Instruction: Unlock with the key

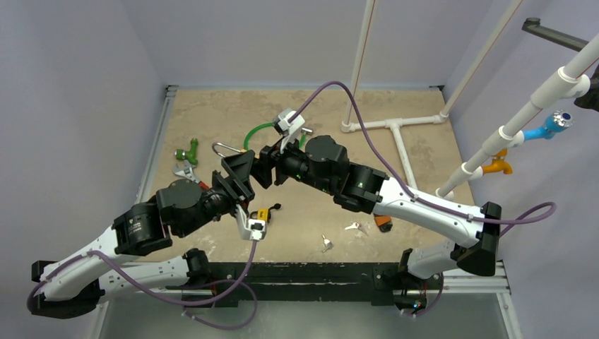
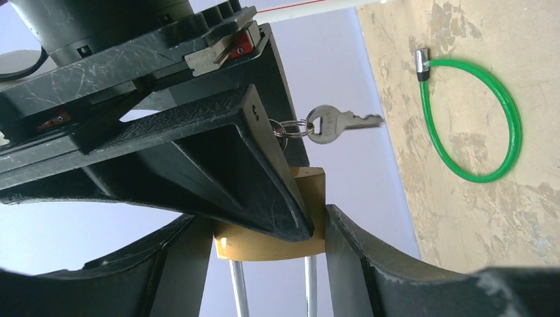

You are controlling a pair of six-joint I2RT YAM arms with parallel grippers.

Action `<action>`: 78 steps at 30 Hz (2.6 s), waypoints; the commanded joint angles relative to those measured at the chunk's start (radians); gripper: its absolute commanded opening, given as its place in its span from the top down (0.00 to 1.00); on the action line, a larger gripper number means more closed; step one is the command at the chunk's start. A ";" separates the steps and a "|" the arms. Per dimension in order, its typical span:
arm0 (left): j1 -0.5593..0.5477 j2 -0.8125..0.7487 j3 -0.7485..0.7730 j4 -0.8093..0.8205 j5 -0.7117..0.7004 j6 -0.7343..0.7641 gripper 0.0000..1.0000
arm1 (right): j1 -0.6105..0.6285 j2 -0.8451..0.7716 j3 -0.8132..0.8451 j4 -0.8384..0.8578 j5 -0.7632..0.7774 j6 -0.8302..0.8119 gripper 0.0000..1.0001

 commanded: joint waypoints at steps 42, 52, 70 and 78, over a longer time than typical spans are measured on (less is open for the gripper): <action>0.341 0.393 0.662 -0.761 0.799 -0.791 0.02 | -0.029 -0.196 -0.028 -0.121 -0.422 -0.266 1.00; 0.369 0.439 0.628 -0.709 0.918 -0.853 0.34 | -0.019 -0.225 -0.030 -0.093 -0.406 -0.278 1.00; 0.370 0.554 0.709 -0.690 0.972 -0.922 0.97 | 0.018 -0.227 -0.036 -0.026 -0.425 -0.264 1.00; 0.371 0.507 0.675 -0.672 0.954 -0.913 1.00 | 0.017 -0.299 -0.043 -0.058 -0.392 -0.266 0.53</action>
